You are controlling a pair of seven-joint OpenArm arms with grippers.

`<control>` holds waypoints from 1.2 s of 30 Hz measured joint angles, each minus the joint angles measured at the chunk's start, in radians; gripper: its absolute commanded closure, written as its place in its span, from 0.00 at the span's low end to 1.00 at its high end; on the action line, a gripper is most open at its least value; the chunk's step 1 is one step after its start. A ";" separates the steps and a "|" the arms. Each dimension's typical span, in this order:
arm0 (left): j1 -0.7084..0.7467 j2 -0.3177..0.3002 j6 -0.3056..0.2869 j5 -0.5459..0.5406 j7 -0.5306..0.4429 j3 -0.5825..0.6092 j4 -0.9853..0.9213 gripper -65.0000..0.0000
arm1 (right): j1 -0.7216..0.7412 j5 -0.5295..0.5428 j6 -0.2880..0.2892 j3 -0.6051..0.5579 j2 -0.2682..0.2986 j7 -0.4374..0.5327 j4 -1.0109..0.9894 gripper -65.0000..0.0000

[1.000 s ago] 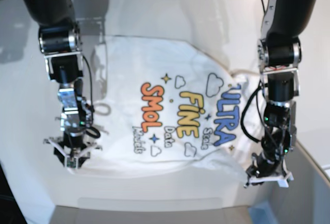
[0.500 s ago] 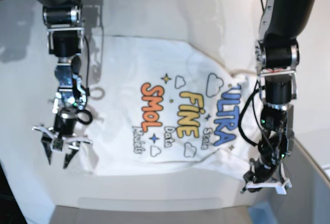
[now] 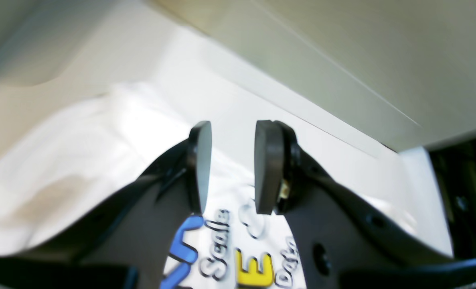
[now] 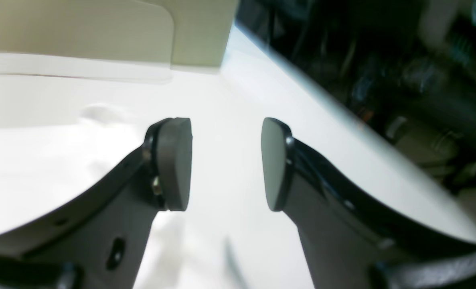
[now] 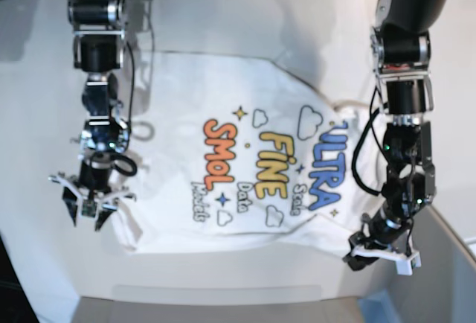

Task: Layout the t-shirt on the table in an organized manner, then fold the t-shirt properly
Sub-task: 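Lower the shirt with both grippers, release it, and raise both grippers, then move the left gripper over the bunched shirt hem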

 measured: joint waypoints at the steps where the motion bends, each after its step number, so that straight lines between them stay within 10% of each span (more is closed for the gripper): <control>1: 0.024 -0.004 -0.003 -0.003 0.028 0.001 0.019 0.70 | -0.019 0.071 0.005 -0.001 -0.011 -0.100 0.087 0.57; 4: 0.092 -0.023 0.014 0.009 0.060 0.001 0.056 0.70 | -0.090 0.319 0.126 -0.010 0.002 -0.385 0.383 0.57; 9: 0.133 -0.042 0.007 0.005 0.109 -0.002 0.141 0.70 | -0.159 0.734 0.161 0.016 0.049 -0.901 0.766 0.57; 20: 0.389 -0.040 0.008 0.008 0.356 -0.288 0.586 0.70 | -0.614 0.830 0.163 0.089 0.020 -0.843 1.022 0.57; 36: 0.611 -0.028 0.061 0.121 0.443 -0.296 0.560 0.60 | -0.673 0.806 0.150 0.142 0.017 -0.860 1.001 0.57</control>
